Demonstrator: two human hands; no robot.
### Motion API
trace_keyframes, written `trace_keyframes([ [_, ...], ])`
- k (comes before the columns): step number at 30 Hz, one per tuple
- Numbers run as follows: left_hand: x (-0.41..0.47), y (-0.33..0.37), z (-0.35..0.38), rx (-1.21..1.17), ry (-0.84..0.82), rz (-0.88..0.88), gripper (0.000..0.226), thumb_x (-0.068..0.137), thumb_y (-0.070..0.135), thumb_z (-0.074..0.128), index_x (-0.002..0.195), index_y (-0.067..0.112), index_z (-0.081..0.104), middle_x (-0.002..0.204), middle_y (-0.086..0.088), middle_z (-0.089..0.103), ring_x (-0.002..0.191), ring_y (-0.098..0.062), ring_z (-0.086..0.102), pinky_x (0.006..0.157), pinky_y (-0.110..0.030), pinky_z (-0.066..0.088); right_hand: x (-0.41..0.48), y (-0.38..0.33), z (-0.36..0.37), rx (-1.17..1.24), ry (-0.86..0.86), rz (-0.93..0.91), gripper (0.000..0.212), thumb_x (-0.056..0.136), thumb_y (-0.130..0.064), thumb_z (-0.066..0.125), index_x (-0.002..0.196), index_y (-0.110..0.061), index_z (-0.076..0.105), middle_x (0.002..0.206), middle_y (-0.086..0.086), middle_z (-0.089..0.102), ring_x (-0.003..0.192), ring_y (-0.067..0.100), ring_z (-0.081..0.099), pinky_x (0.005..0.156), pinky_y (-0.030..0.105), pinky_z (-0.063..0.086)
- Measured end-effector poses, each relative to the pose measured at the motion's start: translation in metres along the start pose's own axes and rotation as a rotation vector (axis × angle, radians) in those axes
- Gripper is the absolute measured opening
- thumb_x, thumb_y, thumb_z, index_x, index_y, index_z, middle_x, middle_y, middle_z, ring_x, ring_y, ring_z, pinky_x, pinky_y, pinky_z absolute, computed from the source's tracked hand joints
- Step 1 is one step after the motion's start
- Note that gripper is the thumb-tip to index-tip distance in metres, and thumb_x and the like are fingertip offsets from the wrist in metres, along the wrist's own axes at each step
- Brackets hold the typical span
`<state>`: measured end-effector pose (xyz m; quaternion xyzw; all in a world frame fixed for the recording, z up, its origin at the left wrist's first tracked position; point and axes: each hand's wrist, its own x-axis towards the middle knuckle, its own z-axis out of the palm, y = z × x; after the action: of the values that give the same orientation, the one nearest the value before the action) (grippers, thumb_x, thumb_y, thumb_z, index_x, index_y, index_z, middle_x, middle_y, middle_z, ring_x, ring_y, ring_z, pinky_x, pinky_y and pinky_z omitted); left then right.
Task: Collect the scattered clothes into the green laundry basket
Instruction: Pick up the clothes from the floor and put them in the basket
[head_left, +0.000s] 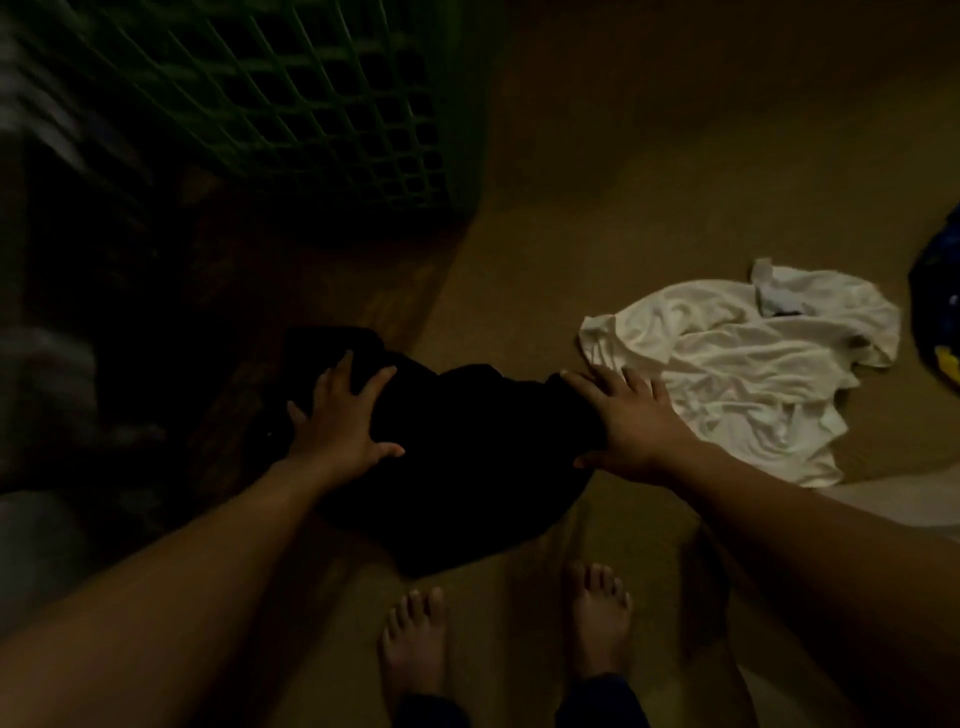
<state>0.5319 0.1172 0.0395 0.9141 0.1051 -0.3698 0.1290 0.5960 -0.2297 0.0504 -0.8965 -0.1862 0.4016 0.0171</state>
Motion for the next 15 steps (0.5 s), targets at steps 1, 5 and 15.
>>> trace_keyframes([
  [1, 0.013, -0.002, 0.017, -0.020, 0.007, -0.029, 0.112, 0.071, 0.055, 0.084, 0.154, 0.053, 0.009, 0.167, -0.001, -0.016, 0.153, -0.036, -0.008, 0.110, -0.079, 0.010, 0.012, 0.004, 0.018, 0.012, -0.014, -0.006, 0.111, 0.078, -0.058, 0.075, 0.155, -0.047, -0.006, 0.167, 0.007, 0.003, 0.152, 0.041, 0.007, 0.120, 0.063, 0.014],
  [5, 0.050, -0.005, 0.074, 0.031, -0.028, -0.059, 0.121, 0.068, 0.059, 0.084, 0.153, 0.056, -0.001, 0.166, -0.003, -0.023, 0.152, -0.041, -0.016, 0.110, -0.081, 0.006, 0.053, 0.011, 0.079, 0.056, -0.080, -0.003, 0.120, 0.077, -0.058, 0.076, 0.153, -0.049, -0.015, 0.168, 0.007, -0.007, 0.153, 0.040, 0.002, 0.120, 0.060, 0.019],
  [15, 0.055, 0.024, 0.119, -0.015, 0.155, -0.074, 0.072, 0.084, 0.014, 0.072, 0.146, 0.029, 0.038, 0.154, -0.012, 0.027, 0.136, -0.040, 0.030, 0.106, -0.061, 0.040, 0.073, -0.025, 0.133, 0.595, 0.246, 0.151, 0.059, 0.091, -0.013, 0.062, 0.146, -0.024, 0.044, 0.136, 0.009, 0.055, 0.120, 0.030, 0.057, 0.098, 0.040, 0.049],
])
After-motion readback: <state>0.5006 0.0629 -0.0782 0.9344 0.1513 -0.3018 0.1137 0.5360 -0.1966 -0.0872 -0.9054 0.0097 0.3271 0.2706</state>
